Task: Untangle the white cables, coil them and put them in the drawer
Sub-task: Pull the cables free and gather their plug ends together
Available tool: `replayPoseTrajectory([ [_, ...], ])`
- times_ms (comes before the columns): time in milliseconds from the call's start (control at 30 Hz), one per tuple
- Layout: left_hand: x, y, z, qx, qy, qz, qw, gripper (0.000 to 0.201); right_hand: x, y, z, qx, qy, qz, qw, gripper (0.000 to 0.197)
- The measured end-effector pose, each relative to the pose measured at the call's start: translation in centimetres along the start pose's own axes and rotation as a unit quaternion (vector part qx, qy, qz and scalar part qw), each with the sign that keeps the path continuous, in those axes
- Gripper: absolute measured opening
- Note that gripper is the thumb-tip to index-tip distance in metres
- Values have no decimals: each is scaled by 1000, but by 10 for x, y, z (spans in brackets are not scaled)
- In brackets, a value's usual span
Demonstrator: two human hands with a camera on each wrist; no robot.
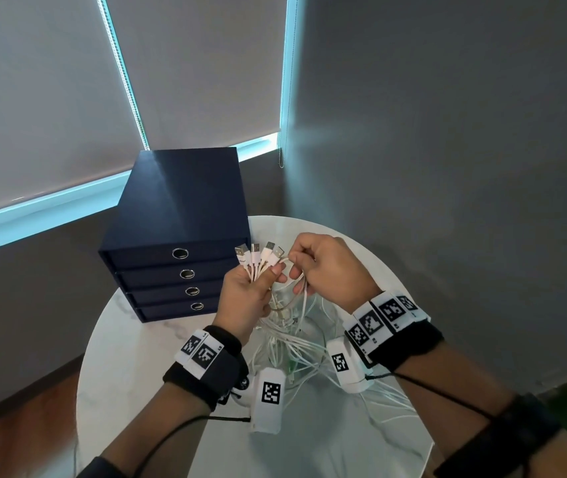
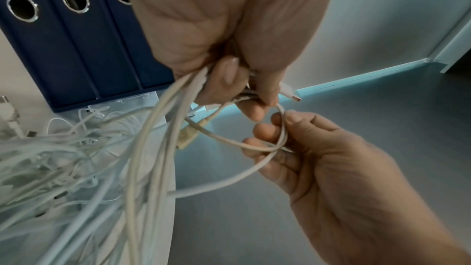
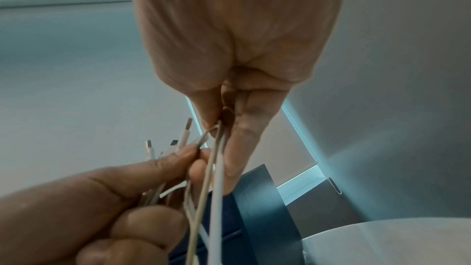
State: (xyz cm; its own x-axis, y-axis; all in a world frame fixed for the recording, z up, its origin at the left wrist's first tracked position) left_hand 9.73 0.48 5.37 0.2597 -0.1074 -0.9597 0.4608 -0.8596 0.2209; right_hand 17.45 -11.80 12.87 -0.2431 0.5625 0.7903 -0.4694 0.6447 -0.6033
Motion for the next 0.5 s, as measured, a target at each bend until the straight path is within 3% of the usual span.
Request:
replayPoseTrajectory([
  [200, 1, -4, 0, -43, 2, -16, 999, 21, -5, -8, -1, -54, -46, 94, 993, 13],
  [333, 1, -6, 3, -110, 31, -18, 993, 29, -17, -12, -9, -69, 10, -8, 998, 15],
  [400, -3, -1, 7, -78, 50, -25, 995, 18, -23, -13, -10, -59, 46, -99, 992, 15],
  [500, -1, 13, 17, 19, 17, -18, 1000, 13, -26, -13, -10, -34, 94, -213, 972, 13],
])
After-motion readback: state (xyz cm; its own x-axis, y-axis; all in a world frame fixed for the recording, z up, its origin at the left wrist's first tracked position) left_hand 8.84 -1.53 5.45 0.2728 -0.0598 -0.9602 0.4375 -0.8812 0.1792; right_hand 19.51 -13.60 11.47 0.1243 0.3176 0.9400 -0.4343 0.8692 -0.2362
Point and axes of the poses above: each hand's wrist, its own z-axis away from the middle knuckle, its own y-axis out of the palm, x = y × z, the point moved 4 cm from there along -z, towards the middle knuckle, and after that the axes turned 13 degrees about y, right-handed, at the moved point
